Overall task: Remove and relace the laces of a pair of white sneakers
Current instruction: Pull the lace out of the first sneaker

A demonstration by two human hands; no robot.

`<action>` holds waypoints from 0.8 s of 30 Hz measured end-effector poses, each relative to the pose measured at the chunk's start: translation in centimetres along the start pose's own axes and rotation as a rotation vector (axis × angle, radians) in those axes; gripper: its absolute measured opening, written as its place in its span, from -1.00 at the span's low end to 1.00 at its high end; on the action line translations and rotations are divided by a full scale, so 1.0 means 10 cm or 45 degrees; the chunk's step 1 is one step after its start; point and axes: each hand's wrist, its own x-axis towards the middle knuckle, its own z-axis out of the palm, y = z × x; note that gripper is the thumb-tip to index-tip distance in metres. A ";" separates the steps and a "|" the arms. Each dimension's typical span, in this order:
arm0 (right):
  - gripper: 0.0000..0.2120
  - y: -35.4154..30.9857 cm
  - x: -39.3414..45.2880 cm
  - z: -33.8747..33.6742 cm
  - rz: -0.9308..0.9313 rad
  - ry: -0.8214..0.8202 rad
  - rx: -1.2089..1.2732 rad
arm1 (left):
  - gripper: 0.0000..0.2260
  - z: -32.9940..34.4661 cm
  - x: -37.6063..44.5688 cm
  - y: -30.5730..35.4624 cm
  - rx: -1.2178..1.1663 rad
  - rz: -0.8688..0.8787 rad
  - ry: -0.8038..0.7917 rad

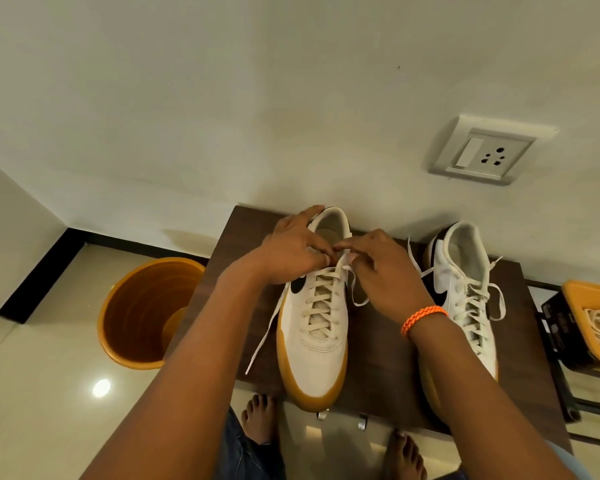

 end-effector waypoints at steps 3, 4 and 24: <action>-0.71 0.06 -0.01 -0.03 0.022 -0.069 -0.001 | -0.90 0.08 0.01 0.07 0.019 -0.020 -0.021; -0.74 0.05 -0.01 -0.04 0.025 -0.062 0.011 | -0.90 0.10 0.02 0.08 0.006 -0.024 -0.012; -0.77 0.12 0.09 -0.09 0.033 -0.050 0.076 | -0.87 -0.05 0.05 -0.10 -0.449 -0.036 0.369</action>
